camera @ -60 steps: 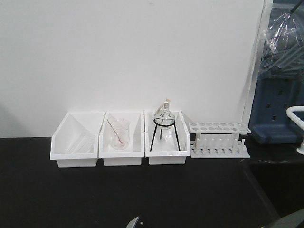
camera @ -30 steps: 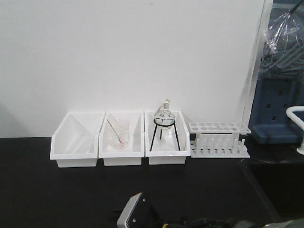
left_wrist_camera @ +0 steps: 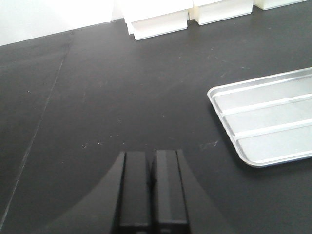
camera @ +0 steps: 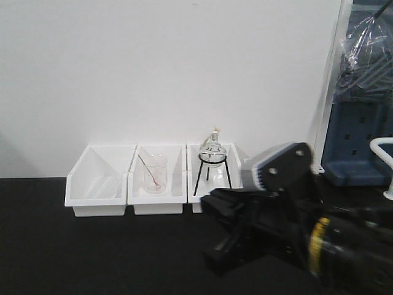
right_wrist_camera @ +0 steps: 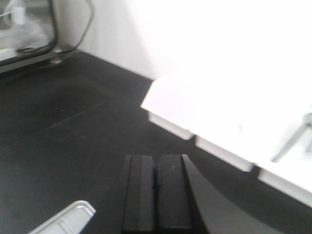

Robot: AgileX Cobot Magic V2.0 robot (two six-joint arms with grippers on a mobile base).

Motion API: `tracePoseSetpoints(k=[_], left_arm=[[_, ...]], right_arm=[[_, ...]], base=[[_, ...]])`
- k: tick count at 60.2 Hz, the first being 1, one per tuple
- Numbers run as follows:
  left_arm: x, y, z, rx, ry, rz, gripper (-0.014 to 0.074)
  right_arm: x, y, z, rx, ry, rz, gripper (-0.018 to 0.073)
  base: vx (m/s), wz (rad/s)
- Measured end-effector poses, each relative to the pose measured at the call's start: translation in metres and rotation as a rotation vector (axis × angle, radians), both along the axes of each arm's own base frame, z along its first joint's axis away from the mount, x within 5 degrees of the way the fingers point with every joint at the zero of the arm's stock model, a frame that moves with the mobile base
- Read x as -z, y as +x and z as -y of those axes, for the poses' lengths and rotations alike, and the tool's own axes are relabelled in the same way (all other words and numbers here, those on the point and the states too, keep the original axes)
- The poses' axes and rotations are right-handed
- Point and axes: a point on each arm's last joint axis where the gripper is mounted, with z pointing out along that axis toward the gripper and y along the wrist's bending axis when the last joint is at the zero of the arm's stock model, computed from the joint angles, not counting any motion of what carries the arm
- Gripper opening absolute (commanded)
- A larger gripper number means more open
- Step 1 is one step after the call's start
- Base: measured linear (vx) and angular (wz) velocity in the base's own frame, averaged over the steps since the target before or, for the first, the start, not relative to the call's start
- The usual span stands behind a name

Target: Move beaker to silver tray on left bench

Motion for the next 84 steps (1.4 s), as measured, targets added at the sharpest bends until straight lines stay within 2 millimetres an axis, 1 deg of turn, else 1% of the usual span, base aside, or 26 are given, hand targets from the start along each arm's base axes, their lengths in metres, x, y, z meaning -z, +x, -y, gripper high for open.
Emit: tracePoseSetpoints(k=[4, 9, 18, 25, 33, 39, 45, 50, 54, 58, 62, 68, 70, 73, 77, 84], left_arm=[[0.000, 0.000, 0.000, 0.000, 0.000, 0.000, 0.0001], [0.000, 0.000, 0.000, 0.000, 0.000, 0.000, 0.0001], [0.000, 0.000, 0.000, 0.000, 0.000, 0.000, 0.0001], [0.000, 0.000, 0.000, 0.000, 0.000, 0.000, 0.0001], [0.000, 0.000, 0.000, 0.000, 0.000, 0.000, 0.0001], [0.000, 0.000, 0.000, 0.000, 0.000, 0.000, 0.0001], [0.000, 0.000, 0.000, 0.000, 0.000, 0.000, 0.0001], [0.000, 0.000, 0.000, 0.000, 0.000, 0.000, 0.0001], [0.000, 0.000, 0.000, 0.000, 0.000, 0.000, 0.0001], [0.000, 0.000, 0.000, 0.000, 0.000, 0.000, 0.0001], [0.000, 0.000, 0.000, 0.000, 0.000, 0.000, 0.0001], [0.000, 0.000, 0.000, 0.000, 0.000, 0.000, 0.0001], [0.000, 0.000, 0.000, 0.000, 0.000, 0.000, 0.0001], [0.000, 0.000, 0.000, 0.000, 0.000, 0.000, 0.0001], [0.000, 0.000, 0.000, 0.000, 0.000, 0.000, 0.0001], [0.000, 0.000, 0.000, 0.000, 0.000, 0.000, 0.0001]], right_arm=[[-0.005, -0.024, 0.021, 0.046, -0.003, 0.030, -0.0014], [-0.004, -0.053, 0.048, 0.115, -0.006, 0.058, -0.0014], [0.004, -0.090, 0.086, 0.240, 0.000, 0.095, -0.0012], [0.010, -0.115, 0.107, 0.288, 0.033, 0.136, -0.0011], [0.013, -0.135, 0.121, 0.297, 0.083, 0.188, -0.0011], [0.012, -0.145, 0.128, 0.303, 0.109, 0.222, -0.0011], [0.010, -0.150, 0.133, 0.320, 0.119, 0.244, -0.0011], [0.011, -0.150, 0.133, 0.326, 0.137, 0.220, -0.0011], [0.015, -0.149, 0.134, 0.341, 0.148, 0.167, -0.0011], [0.023, -0.149, 0.135, 0.363, 0.133, 0.072, -0.0011], [0.032, -0.151, 0.133, 0.342, 0.089, -0.016, -0.0011], [0.045, -0.153, 0.127, 0.257, -0.010, -0.039, -0.0011], [0.049, -0.155, 0.126, 0.237, -0.024, -0.027, -0.0011], [0.060, -0.156, 0.126, 0.226, -0.013, -0.027, -0.0011], [0.075, -0.159, 0.130, 0.262, 0.042, -0.028, -0.0011], [0.105, -0.162, 0.145, 0.437, 0.127, -0.066, -0.0011]], base=[[0.00, 0.00], [0.00, 0.00], [0.00, 0.00], [0.00, 0.00], [0.00, 0.00], [0.00, 0.00], [0.00, 0.00], [0.00, 0.00], [0.00, 0.00], [0.00, 0.00], [0.00, 0.00], [0.00, 0.00], [0.00, 0.00], [0.00, 0.00], [0.00, 0.00], [0.00, 0.00]])
